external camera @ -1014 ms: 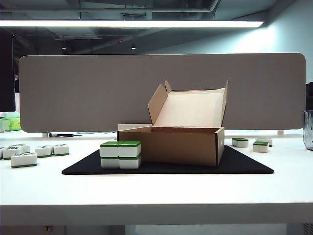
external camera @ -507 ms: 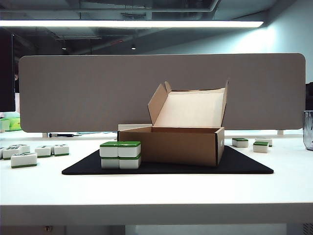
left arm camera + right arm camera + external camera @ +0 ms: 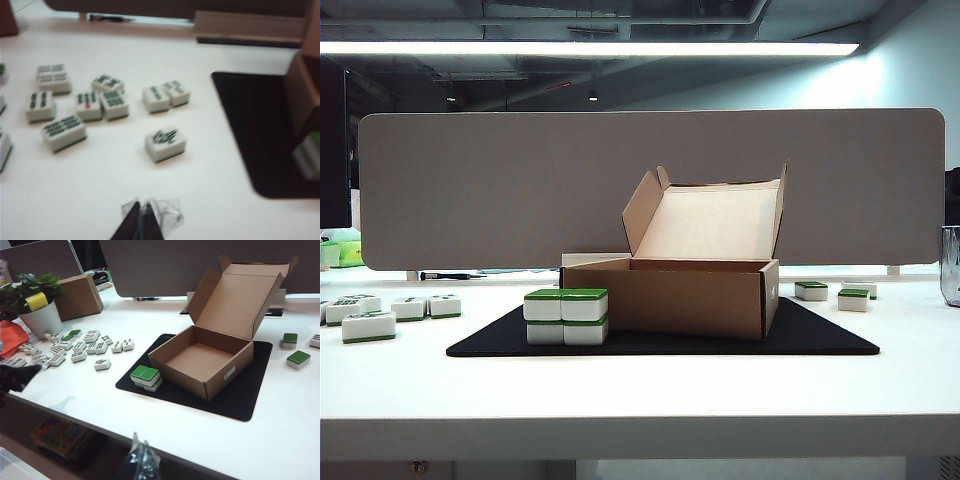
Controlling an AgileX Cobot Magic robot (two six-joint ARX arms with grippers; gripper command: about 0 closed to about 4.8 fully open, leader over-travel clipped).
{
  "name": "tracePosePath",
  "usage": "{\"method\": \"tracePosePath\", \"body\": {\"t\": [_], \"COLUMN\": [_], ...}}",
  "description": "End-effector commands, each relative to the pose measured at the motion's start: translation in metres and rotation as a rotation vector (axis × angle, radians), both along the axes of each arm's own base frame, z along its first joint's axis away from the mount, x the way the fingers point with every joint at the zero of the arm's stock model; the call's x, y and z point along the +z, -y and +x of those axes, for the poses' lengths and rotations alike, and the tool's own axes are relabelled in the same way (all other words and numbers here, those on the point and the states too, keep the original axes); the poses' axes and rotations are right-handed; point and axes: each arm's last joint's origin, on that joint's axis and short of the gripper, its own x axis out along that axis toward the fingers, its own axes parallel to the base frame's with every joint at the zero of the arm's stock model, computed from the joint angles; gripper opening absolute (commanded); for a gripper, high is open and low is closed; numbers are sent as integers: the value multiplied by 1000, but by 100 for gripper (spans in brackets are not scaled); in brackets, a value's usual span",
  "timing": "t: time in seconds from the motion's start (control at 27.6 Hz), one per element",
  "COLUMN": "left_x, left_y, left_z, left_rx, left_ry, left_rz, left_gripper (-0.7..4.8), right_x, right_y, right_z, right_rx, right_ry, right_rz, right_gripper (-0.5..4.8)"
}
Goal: Pick up four mahjong tiles and put them into the paper box.
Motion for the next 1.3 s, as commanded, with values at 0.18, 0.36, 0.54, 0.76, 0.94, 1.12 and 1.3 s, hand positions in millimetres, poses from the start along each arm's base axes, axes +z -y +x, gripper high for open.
{"method": "tracePosePath", "body": {"t": [0.18, 0.36, 0.54, 0.76, 0.94, 1.12, 1.3], "left_x": [69, 102, 145, 179, 187, 187, 183], "left_y": [2, 3, 6, 9, 24, 49, 74], "left_z": [-15, -10, 15, 67, 109, 137, 155], "left_rx": [-79, -128, -182, -252, -325, -357, -367], "left_ry": [190, 179, 112, -32, -212, -312, -383], "left_rz": [-12, -12, -17, -40, -54, -25, 20], "left_gripper": [-6, -6, -6, -6, -6, -6, -6], "right_x": [0, -2, -2, -2, -2, -2, -2], "right_y": [0, 0, 0, 0, 0, 0, 0], "right_z": [-4, -4, -4, -4, -4, -4, -4], "right_rx": [6, 6, 6, 6, 5, 4, 4], "right_ry": [20, 1, 0, 0, 1, 1, -2], "right_rz": [2, 2, 2, 2, 2, 2, 2], "right_gripper": [-1, -1, -1, -1, -1, -1, -1]}}
